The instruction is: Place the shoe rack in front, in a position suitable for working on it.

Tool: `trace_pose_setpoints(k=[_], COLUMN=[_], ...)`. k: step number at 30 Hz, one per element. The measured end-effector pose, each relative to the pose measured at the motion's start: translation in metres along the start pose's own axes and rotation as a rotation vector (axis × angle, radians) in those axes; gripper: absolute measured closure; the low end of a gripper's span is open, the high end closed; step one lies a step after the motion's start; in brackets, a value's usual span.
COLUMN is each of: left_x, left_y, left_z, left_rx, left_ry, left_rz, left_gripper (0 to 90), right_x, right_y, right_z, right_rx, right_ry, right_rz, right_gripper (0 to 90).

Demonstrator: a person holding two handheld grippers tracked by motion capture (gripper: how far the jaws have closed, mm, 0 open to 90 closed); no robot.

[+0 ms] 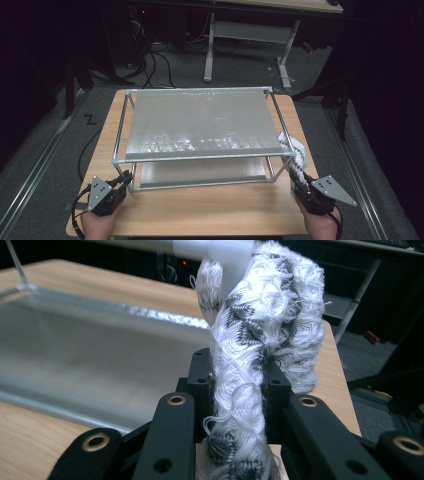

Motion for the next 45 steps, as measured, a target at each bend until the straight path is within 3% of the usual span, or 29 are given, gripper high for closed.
trace_pose_setpoints(k=[9,19,23,28,29,39,45], left_x=[0.0,0.0,0.0,0.0,0.0,-0.007,-0.022], left_y=[0.0,0.0,0.0,0.0,0.0,-0.002,-0.007], left_z=[0.0,0.0,0.0,0.0,0.0,-0.009,-0.012], left_rx=[-0.001,-0.002,0.0,0.0,0.0,-0.01,-0.009], left_ry=[-0.001,-0.001,-0.001,-0.001,-0.001,0.04,0.068], left_rz=[-0.001,-0.001,-0.002,-0.002,-0.003,-0.005,-0.008], left_gripper=[79.7,79.7,79.7,79.7,79.6,79.7,79.6], right_x=[0.018,0.041,0.047,0.047,0.046,0.04,0.048], right_y=[-0.028,-0.074,-0.087,-0.086,-0.085,-0.067,-0.053], right_z=[-0.006,-0.014,-0.016,-0.01,-0.01,0.016,0.01], right_rx=[-0.023,-0.056,-0.048,-0.046,-0.027,0.037,0.057], right_ry=[0.022,0.061,0.069,0.061,0.052,-0.034,-0.019], right_rz=[-0.108,-0.3,-0.369,-0.358,-0.353,-0.242,-0.18], right_gripper=[74.5,74.8,74.5,75.0,75.2,76.0,76.0])
Point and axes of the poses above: each handheld gripper's, and its own axes: x roughly forward along the jaws, y roughly out of its top, z roughly to its right, the point moved 7 cm from there along x, roughly forward along the jaws, and after that the axes turned 5 degrees about -y, right-handed, at the moved point
